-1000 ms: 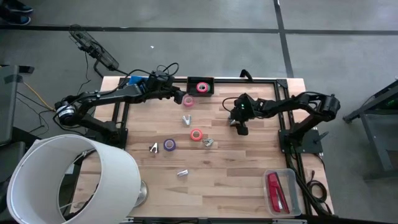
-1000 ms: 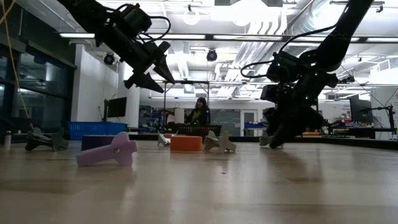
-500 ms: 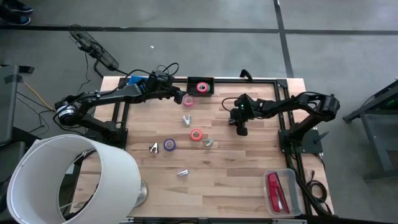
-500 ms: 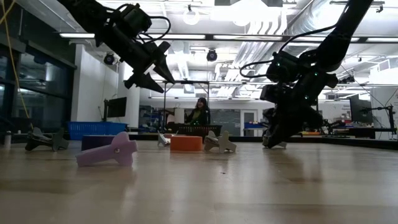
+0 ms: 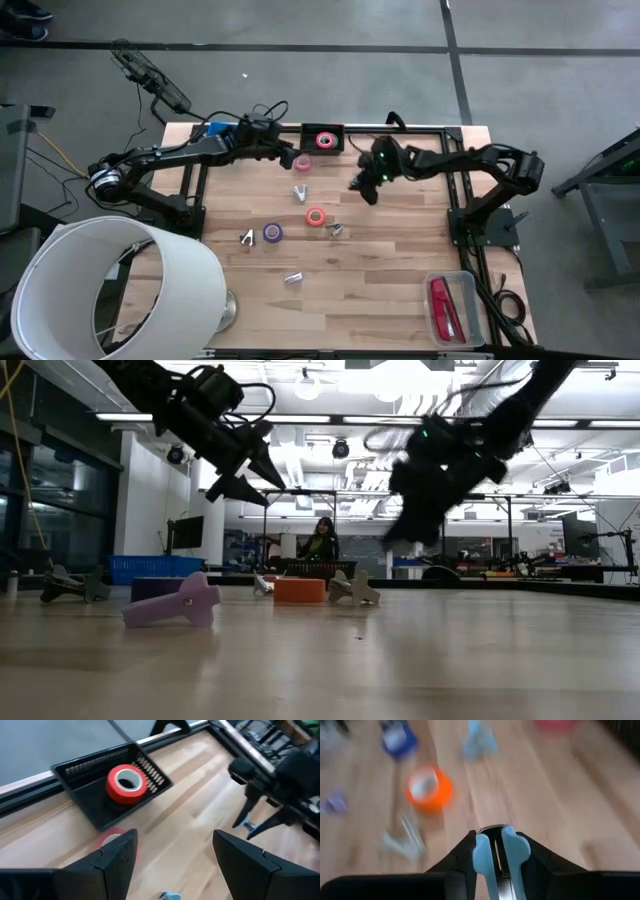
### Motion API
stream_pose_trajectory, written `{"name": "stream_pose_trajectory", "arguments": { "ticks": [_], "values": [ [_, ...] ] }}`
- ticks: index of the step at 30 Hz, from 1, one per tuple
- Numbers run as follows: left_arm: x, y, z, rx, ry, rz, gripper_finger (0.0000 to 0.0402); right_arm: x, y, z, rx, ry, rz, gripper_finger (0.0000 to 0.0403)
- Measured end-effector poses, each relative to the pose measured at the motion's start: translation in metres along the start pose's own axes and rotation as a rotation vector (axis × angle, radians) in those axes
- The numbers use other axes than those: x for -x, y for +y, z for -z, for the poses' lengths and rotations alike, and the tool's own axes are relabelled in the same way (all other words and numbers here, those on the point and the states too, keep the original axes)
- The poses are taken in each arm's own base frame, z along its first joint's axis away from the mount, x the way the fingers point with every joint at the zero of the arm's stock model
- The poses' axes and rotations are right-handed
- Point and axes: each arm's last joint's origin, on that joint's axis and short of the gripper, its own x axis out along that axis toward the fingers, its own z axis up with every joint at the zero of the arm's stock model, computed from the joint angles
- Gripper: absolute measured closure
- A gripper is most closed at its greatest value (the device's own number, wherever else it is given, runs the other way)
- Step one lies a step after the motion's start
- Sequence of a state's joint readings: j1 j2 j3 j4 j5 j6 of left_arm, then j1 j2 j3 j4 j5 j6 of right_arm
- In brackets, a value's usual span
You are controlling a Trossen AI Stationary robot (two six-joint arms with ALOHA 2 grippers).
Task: Pick and place Stapler, Stapler remover, tape
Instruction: Put the right light blue staple remover into the blue bin
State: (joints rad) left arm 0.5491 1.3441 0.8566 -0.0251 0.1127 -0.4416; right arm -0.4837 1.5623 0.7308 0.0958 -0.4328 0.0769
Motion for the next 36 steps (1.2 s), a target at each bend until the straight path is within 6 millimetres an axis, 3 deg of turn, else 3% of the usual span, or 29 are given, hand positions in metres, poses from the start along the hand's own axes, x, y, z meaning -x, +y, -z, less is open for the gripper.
{"name": "stream_pose_trajectory", "arguments": {
  "ticks": [11, 18, 24, 31, 36],
  "values": [
    [0.004, -0.016, -0.02, -0.048, -0.148, 0.293, 0.0149, 0.031, 0.026, -0.115, 0.045, -0.326, -0.132, 0.0306],
    [0.01, -0.025, -0.033, -0.094, -0.282, 0.41, 0.0149, 0.06, 0.043, -0.167, 0.136, -0.503, -0.159, 0.0306],
    [0.016, -0.034, -0.041, -0.139, -0.383, 0.507, 0.0149, 0.075, 0.051, -0.186, 0.139, -0.625, -0.17, 0.0306],
    [0.021, -0.052, -0.041, -0.279, -0.495, 0.554, 0.0149, 0.075, 0.055, -0.19, 0.067, -0.677, -0.193, 0.0306],
    [0.021, -0.058, -0.038, -0.287, -0.518, 0.517, 0.0149, 0.072, 0.066, -0.19, 0.092, -0.683, -0.228, 0.0306]
  ]
}}
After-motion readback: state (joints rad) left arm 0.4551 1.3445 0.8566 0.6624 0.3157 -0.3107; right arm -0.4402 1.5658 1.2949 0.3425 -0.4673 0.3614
